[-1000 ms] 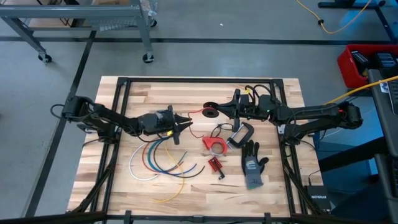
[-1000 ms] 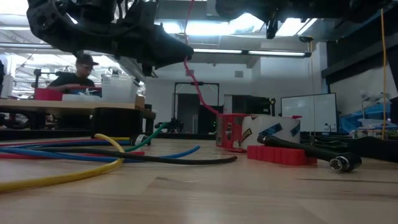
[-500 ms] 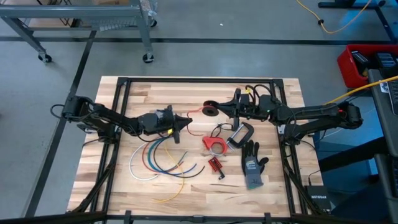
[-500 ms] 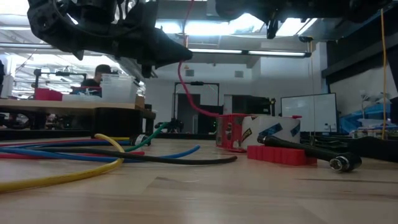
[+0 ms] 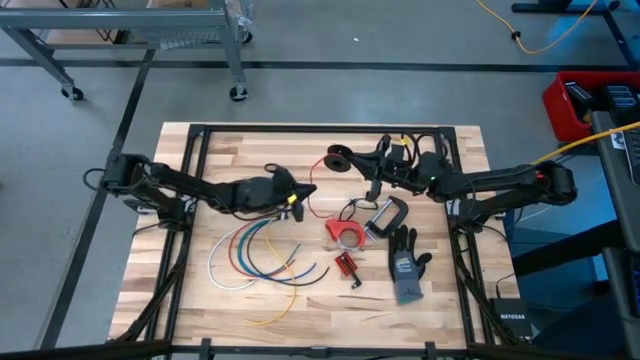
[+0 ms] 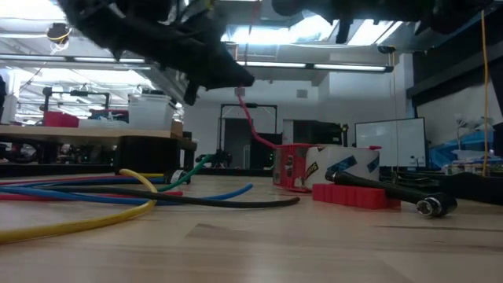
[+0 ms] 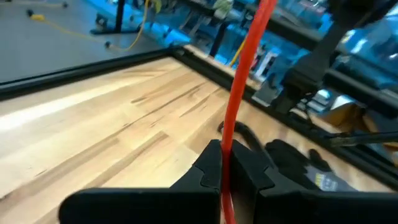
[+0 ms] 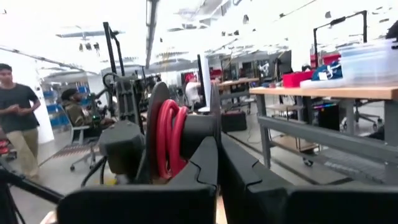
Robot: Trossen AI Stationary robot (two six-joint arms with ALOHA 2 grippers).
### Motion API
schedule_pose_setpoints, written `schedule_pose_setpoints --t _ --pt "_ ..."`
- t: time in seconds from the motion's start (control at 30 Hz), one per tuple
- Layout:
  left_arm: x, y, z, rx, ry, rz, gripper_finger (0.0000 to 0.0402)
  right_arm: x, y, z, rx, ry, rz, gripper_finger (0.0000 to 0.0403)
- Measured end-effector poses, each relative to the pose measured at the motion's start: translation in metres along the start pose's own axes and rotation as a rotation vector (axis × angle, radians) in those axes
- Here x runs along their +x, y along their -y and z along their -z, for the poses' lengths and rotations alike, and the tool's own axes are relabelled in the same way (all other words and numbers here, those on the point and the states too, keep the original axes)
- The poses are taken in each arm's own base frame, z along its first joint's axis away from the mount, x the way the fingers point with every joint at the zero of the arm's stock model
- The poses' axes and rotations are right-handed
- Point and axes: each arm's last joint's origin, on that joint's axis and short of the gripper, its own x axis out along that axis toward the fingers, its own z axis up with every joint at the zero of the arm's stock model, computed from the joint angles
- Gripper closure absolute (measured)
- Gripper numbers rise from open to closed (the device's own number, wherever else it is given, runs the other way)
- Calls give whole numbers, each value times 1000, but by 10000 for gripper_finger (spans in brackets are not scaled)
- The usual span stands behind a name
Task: Coil cords
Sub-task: Coil the red wire onto the spool
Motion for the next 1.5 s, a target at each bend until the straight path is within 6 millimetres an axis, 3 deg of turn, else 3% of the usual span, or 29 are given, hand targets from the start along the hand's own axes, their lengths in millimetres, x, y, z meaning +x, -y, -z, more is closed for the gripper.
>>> schedule_pose_setpoints --t 0.27,0.63,1.03,1.3,1.5 --pt "34 20 -8 -32 -64 37 401 8 5 11 -22 46 169 400" --pt "67 34 -5 -140 -306 179 401 7 11 17 -135 -17 372 400" --pt "78 39 -40 -193 -518 345 401 4 15 34 -200 -203 425 400" --pt "82 36 -66 -111 -557 319 402 2 14 45 -221 -316 346 400" --pt "82 27 -67 -109 -590 277 402 2 14 44 -215 -309 324 400"
